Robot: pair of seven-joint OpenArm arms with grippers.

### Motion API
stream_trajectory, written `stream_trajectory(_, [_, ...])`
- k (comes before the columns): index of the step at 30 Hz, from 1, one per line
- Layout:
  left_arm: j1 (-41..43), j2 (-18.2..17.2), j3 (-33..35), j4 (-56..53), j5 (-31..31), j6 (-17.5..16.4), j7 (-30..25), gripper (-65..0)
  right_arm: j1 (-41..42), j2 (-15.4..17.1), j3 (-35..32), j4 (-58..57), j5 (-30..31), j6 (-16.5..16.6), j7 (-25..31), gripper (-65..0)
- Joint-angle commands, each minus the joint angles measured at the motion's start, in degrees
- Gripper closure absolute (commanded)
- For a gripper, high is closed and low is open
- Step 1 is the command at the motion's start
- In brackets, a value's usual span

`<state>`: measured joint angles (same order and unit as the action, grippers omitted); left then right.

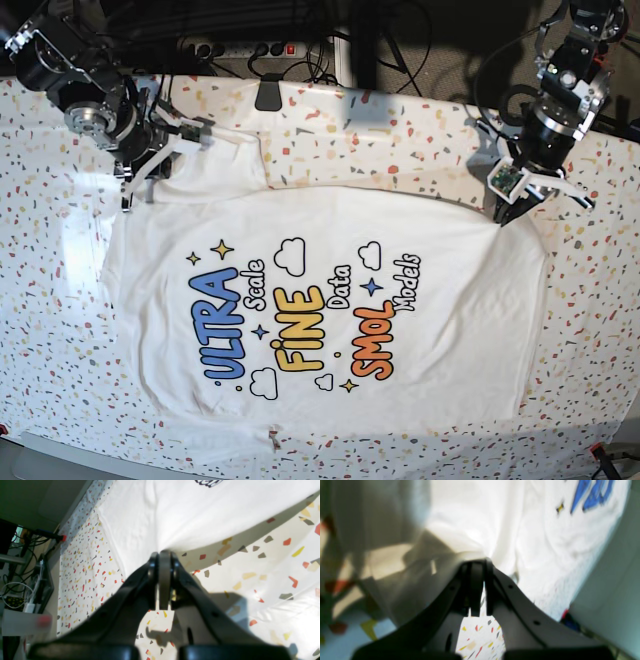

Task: Fold the T-shirt properly
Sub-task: 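Pull the shoulder edges away from the hem with both grippers, then lower the shoulder edges and fold the sleeve inward with the left gripper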

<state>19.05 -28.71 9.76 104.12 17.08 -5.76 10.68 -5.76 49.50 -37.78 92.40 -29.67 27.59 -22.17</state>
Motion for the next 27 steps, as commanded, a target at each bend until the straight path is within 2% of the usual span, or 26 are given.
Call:
stream_trajectory(1, [-0.28, -0.7, -0.42, 1.01, 0.37, 1.09, -1.31, 0.0, 0.2, 0.98, 0.22, -0.04, 1.75, -1.29, -3.93, 0.0])
stream_trajectory(3, [-0.26, -0.7, -0.42, 1.01, 0.37, 1.11, -1.31, 0.0, 0.13, 1.66, 0.22, 1.16, 4.9, -6.64, -7.3, 0.0])
stream_trajectory(6, [-0.09, -0.7, -0.42, 1.01, 0.2, 1.11, -0.98, 0.0, -1.01, 5.18, 0.28, 5.35, 13.16, -9.79, -5.16, 0.0])
stream_trajectory(10, [0.07, -0.72, -0.42, 1.03, -1.18, 1.09, 2.64, 0.0, -5.38, 7.54, 2.25, 11.26, 10.47, -9.81, -6.62, 0.0])
stream_trajectory(17, [2.1, -1.53, -0.42, 1.05, -1.05, 1.07, 3.89, 0.0, -17.62, 7.32, 12.0, 18.62, 10.38, -9.81, -7.69, 0.0])
stream_trajectory(24, [8.61, -6.88, -0.42, 1.88, -1.09, 1.11, 3.85, 0.0, -32.13, 7.32, 23.69, 24.3, 10.47, -10.34, -7.19, 0.0])
stream_trajectory(27, [11.21, -8.85, -0.42, 3.13, -1.11, 1.53, 3.96, 0.0, -37.57, 7.32, 26.73, 26.12, 10.47, -13.07, -6.56, 0.0])
